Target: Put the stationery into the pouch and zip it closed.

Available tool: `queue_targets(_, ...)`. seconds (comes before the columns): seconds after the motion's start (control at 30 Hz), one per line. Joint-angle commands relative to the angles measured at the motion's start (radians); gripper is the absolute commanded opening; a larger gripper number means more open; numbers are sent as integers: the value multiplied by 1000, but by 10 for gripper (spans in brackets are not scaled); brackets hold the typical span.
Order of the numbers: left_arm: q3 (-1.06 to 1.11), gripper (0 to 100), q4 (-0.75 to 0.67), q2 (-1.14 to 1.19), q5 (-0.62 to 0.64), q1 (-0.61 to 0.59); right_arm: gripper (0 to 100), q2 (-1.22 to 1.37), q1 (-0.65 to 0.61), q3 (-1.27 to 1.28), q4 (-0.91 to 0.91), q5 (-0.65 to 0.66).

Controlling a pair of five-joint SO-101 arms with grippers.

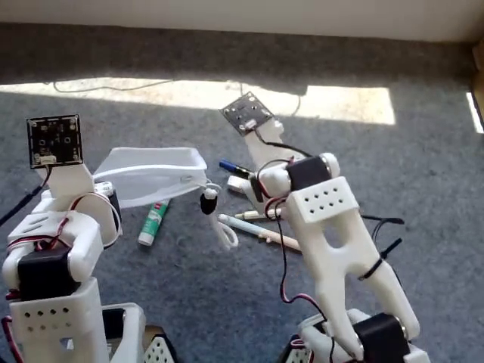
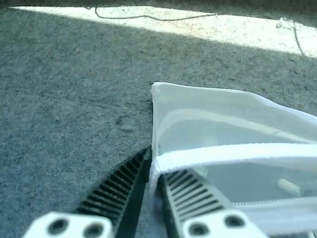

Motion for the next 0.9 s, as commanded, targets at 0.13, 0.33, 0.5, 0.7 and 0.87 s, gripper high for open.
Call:
queue_targets(0.13,-5,7,-6,7,11,-12,231,259,-10,-297,-22,15)
queue_targets(0.33,-4,7,-6,7,11,-12,231,470,-58,-467,-19,15)
queue_targets(0.5,-4,7,-5,7,11,-12,231,601,-71,-581,-19,17)
queue_targets(0.7,-4,7,-5,7,11,-12,231,746,-73,-693,-16,17)
queue_targets(0.87,-4,7,-3,7,9,-12,231,842,-73,-762,-15,51)
